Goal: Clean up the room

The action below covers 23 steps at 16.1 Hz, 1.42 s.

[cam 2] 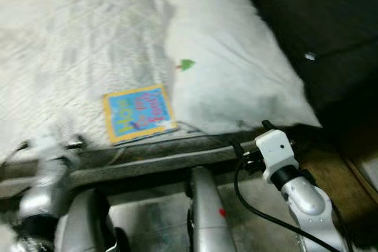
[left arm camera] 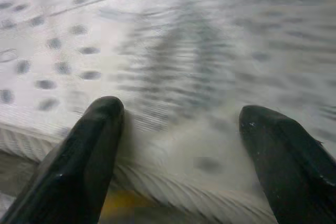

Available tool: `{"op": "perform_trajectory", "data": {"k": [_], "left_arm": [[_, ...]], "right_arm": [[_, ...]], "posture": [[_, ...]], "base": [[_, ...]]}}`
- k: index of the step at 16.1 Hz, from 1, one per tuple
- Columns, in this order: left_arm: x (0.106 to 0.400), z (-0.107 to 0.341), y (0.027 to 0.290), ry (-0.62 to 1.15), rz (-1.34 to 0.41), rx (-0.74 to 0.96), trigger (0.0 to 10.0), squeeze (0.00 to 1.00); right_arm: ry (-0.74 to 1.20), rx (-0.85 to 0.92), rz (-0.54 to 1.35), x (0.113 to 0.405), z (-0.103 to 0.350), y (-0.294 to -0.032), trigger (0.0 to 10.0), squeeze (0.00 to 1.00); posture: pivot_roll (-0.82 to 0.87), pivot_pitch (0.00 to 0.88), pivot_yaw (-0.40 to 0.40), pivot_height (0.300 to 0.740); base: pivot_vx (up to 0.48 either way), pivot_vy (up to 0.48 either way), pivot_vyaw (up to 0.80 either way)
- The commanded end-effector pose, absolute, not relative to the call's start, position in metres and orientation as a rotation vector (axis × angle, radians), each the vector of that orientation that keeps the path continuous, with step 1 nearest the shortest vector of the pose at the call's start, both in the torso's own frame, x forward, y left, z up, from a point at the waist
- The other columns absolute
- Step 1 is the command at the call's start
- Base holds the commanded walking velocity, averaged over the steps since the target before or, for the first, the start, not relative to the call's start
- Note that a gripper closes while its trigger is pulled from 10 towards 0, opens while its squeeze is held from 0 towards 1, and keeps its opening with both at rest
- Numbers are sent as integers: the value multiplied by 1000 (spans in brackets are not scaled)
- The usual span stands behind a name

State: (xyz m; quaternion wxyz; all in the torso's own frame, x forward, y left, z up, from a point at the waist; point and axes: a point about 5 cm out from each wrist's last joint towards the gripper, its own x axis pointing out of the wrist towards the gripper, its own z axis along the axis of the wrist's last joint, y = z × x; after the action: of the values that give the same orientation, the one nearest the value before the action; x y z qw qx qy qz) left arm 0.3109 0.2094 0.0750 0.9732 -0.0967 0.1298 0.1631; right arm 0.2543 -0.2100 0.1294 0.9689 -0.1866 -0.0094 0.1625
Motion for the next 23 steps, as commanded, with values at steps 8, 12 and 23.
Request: {"op": "perform_trajectory", "data": {"k": [8, 12, 23], "left_arm": [[298, 86, 142, 344, -23, -97, 10000, 0], [296, 76, 132, 448, -101, -97, 10000, 0], [303, 59, 150, 559, -33, -157, 10000, 0]], "right_arm": [[-24, -355, 314, 258, 122, -205, 10000, 0], [-32, -351, 312, 259, 122, -202, 10000, 0], [-35, -360, 308, 258, 122, -204, 10000, 0]], "posture": [[-185, 218, 2, 541], [-183, 216, 11, 541], [-193, 219, 13, 541]], "base": [[0, 0, 0], [0, 0, 0], [0, 0, 0]]}}
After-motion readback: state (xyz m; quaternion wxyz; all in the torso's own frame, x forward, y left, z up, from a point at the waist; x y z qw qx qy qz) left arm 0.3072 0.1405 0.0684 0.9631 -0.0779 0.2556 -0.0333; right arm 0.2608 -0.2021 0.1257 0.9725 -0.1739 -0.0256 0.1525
